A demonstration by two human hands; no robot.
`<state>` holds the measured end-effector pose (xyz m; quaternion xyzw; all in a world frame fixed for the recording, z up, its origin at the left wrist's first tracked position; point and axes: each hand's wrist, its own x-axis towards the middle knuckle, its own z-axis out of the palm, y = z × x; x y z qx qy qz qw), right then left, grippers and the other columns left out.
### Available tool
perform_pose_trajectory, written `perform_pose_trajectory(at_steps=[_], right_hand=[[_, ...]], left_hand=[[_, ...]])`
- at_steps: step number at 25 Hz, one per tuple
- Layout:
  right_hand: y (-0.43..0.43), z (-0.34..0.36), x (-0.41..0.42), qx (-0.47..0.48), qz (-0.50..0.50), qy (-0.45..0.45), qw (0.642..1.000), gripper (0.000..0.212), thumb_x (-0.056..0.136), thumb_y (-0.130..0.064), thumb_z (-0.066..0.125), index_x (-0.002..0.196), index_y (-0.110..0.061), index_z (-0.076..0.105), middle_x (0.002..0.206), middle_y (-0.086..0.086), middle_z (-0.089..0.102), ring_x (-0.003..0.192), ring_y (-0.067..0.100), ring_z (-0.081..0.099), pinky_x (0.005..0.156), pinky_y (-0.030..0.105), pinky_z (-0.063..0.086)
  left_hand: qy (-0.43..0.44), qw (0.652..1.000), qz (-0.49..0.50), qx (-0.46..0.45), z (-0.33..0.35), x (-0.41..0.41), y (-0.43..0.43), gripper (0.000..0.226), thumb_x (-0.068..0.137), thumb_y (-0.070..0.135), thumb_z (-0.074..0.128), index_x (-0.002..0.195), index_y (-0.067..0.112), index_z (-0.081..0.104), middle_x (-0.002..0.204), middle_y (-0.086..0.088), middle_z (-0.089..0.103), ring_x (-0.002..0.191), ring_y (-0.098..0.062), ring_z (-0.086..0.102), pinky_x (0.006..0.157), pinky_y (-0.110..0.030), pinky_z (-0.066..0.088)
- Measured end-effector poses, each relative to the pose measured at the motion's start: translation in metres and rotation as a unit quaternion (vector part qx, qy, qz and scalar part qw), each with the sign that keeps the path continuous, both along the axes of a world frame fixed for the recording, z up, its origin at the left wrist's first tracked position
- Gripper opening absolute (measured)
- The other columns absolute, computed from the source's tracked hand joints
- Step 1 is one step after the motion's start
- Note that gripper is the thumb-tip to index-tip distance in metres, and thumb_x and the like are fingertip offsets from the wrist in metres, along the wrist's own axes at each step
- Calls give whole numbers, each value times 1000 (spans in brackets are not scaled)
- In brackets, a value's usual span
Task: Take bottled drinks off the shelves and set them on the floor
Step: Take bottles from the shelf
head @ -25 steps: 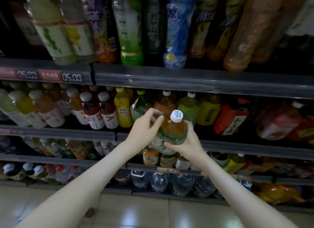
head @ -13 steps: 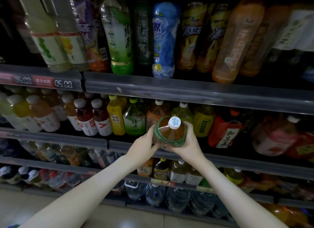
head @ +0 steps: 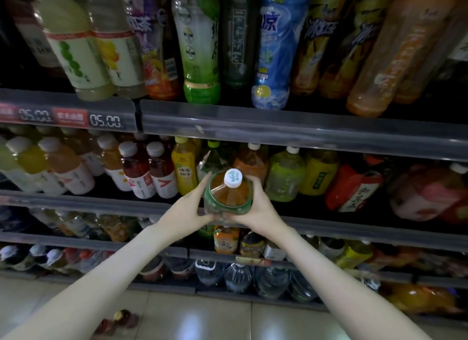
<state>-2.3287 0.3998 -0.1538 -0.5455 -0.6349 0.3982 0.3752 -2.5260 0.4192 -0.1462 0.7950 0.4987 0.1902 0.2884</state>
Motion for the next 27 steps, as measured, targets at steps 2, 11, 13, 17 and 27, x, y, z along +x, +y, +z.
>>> perform_pose_trajectory(at_steps=[2, 11, 13, 17, 27], right_hand=[[-9, -2, 11, -18, -15, 10, 1000, 92, 61, -16, 90, 131, -26, 31, 124, -15, 49, 115, -4, 50, 97, 18, 42], [-67, 7, 105, -96, -40, 21, 994, 71, 76, -32, 78, 133, -39, 36, 128, -25, 48, 118, -14, 45, 102, 16, 39], [-75, 15, 124, -48, -110, -8, 993, 49, 85, -35, 68, 129, -34, 46, 119, -21, 47, 109, -17, 43, 95, 11, 40], [-90, 28, 167, 6, -199, -98, 975, 25, 82, -40, 71, 94, -28, 53, 76, -13, 42, 69, -5, 45, 62, 14, 35], [-119, 32, 329, 150, -265, -116, 945, 20, 91, -30, 63, 87, -15, 50, 72, 3, 59, 68, 12, 54, 59, 28, 41]], left_hand=[[-86, 990, -62, -89, 4, 14, 1, 107, 71, 28, 82, 144, 45, 6, 134, 30, 33, 107, 15, 47, 83, 1, 37], [-236, 936, -35, -259, -36, 110, -34, 86, 49, 23, 91, 117, 34, 40, 107, 7, 67, 100, -8, 66, 91, -37, 53], [-231, 935, -23, -266, -41, 137, -42, 82, 47, 27, 92, 112, 33, 42, 105, 5, 68, 98, -11, 66, 90, -42, 53], [-153, 968, -34, -197, -37, 200, -59, 78, 43, 43, 87, 105, 40, 38, 101, 12, 65, 93, -5, 64, 85, -36, 54], [-81, 985, -120, -97, -20, 360, -71, 100, 59, 62, 79, 138, 34, 26, 141, 7, 41, 129, -12, 41, 106, -40, 40]])
